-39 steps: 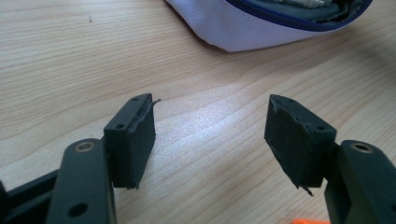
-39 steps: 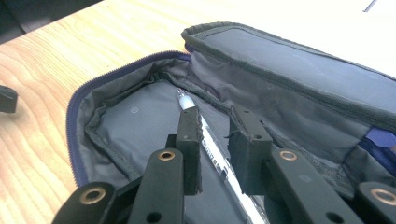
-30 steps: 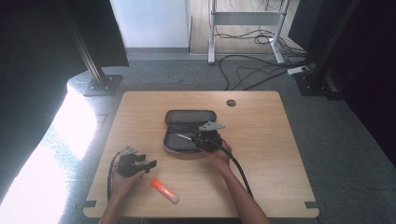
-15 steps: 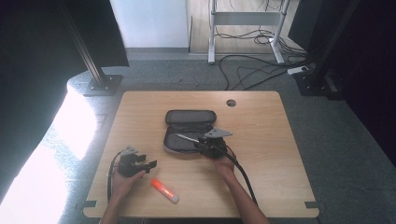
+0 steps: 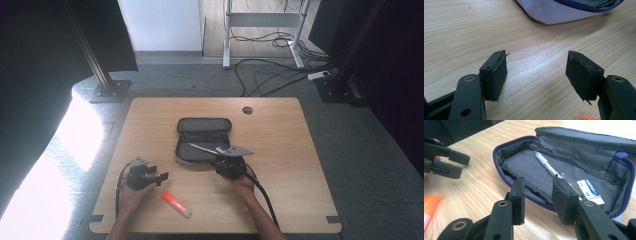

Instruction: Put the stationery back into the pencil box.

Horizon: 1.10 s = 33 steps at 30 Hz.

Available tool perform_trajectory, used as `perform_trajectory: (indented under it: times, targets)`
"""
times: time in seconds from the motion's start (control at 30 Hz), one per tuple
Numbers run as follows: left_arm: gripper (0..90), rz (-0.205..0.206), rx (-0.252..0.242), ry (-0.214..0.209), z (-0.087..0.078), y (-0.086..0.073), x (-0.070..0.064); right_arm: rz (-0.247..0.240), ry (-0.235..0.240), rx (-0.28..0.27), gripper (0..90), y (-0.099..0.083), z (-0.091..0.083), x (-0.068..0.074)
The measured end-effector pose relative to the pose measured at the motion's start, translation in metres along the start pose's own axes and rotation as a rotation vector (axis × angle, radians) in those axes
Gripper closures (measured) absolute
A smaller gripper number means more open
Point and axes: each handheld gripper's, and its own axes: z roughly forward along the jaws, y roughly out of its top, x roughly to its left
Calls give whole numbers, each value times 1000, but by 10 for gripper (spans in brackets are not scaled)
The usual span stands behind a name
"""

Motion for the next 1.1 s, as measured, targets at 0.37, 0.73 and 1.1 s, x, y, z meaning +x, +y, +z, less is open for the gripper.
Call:
perform_trajectory:
  times: [0.37,0.73,1.1]
  targets:
    - [338,2,1,3,0,0,-1,-8,12,2,608,-7,-9,6]
    - [338,4,1,3,1,0,-1,-20,21,6,598,-15,-16,13]
    - [337,5,3,2,1,0,-1,-34,63,4,591,-18,-21,30]
